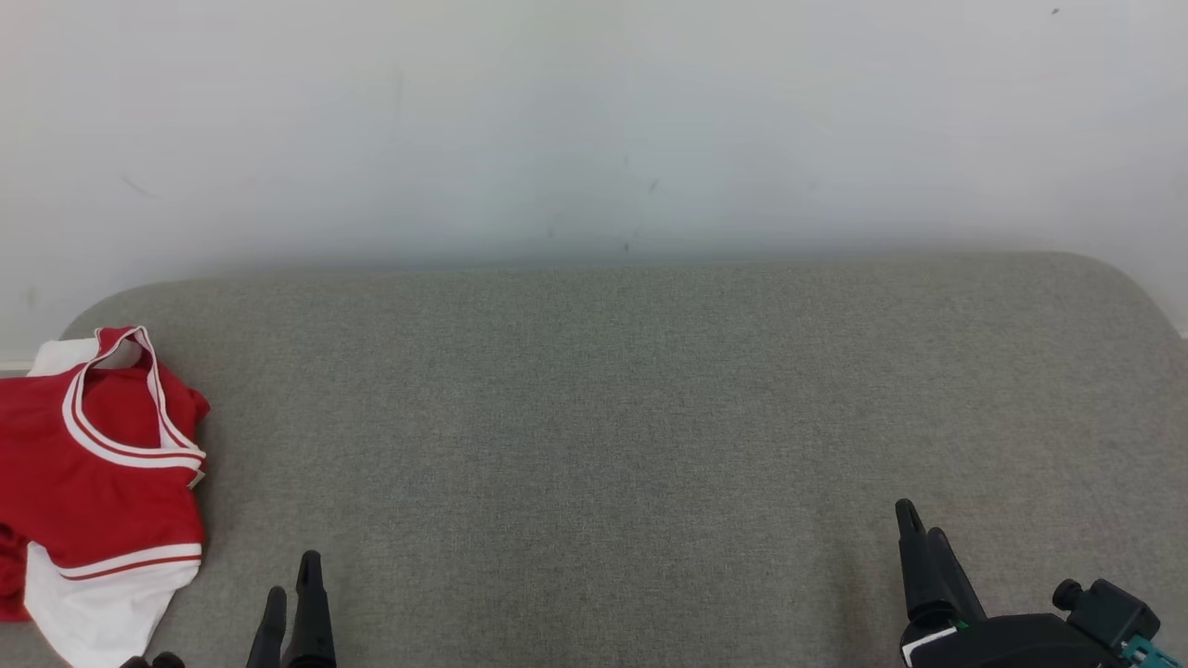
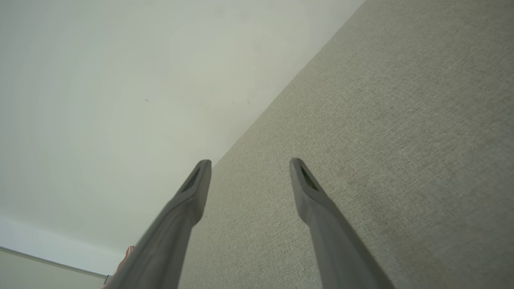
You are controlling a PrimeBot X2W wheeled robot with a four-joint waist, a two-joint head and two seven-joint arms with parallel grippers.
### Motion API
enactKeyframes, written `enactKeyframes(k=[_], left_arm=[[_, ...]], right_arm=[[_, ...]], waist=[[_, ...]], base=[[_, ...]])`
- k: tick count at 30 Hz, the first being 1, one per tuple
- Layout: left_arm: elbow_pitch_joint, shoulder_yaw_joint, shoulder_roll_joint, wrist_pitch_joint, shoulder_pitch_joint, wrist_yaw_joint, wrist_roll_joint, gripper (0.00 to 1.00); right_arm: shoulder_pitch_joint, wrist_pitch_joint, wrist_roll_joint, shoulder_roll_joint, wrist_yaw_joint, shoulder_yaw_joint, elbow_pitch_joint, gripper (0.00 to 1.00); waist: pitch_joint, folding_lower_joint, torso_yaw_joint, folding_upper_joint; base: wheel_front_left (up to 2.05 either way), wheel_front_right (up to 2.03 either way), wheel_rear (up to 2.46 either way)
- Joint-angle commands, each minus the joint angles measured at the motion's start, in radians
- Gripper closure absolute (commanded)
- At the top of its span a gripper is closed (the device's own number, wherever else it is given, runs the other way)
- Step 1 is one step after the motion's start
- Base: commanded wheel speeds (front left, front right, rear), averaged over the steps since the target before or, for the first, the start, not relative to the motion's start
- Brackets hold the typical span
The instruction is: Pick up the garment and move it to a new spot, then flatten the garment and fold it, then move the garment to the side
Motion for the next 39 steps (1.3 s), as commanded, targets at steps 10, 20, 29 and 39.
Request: enactKeyframes(k=[10,20,29,39], left_arm=[[-0.019,-0.028,0.007,-0.038,0.010,0.008,0.208,0.00],[-0.017,-0.051,0.012,-0.066,0.018,0.014,0.399,0.00],[-0.015,-0.071,0.018,-0.093,0.035,0.011,0.528,0.00],[-0.009,-0.085,0.022,-0.113,0.044,0.006,0.616,0.00]], right_arm=[[-0.004,-0.022,-0.181,-0.004,-0.001,0.025,-0.017,0.00],[0.009,-0.026,-0.335,-0.004,-0.001,0.024,-0.025,0.00],[0.029,-0.018,-0.449,-0.004,-0.001,0.022,-0.035,0.00],[0.044,-0.018,-0.539,-0.005,-0.001,0.011,-0.043,0.00]], waist=[[-0.009,0.0000,0.001,0.0000],[-0.018,0.0000,0.003,0.0000],[-0.032,0.0000,0.007,0.0000],[-0.045,0.0000,0.011,0.0000]], base=[[0.00,0.00,0.00],[0.00,0.00,0.00],[0.00,0.00,0.00],[0.00,0.00,0.00]])
